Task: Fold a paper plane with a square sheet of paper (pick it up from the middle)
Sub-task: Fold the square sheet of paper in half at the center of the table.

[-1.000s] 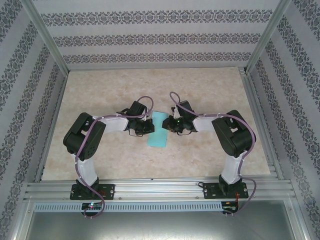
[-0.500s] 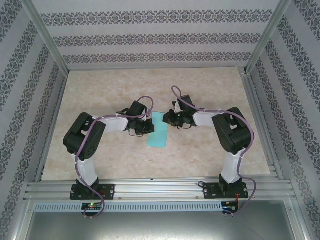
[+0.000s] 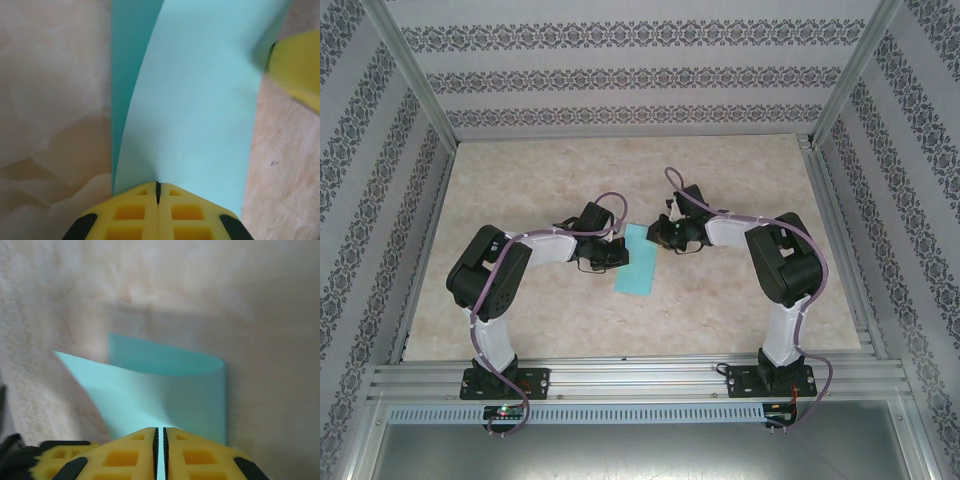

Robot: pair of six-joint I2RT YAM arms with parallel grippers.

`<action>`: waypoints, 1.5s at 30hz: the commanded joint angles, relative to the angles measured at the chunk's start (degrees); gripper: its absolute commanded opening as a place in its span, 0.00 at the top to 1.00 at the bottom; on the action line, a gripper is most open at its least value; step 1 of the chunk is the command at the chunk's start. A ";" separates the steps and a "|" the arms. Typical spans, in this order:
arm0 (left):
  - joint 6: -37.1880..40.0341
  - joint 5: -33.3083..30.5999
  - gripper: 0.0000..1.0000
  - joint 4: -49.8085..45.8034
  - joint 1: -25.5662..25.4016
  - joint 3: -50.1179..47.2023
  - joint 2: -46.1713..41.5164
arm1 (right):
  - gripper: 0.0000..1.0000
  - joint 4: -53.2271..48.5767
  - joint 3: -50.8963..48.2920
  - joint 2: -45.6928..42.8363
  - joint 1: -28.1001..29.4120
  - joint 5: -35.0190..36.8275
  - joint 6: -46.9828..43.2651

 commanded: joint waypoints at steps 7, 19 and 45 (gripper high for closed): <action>1.20 -1.10 1.00 -5.23 -0.82 -1.19 1.83 | 0.87 -2.15 3.65 3.40 -1.09 1.08 2.14; 1.52 -1.18 1.00 -5.44 -0.83 -1.33 1.94 | 0.87 -10.60 7.63 5.47 -1.15 4.22 0.87; 1.39 -0.74 1.00 -5.67 -0.82 -0.85 1.64 | 0.87 -3.55 5.82 10.09 -3.48 0.71 7.23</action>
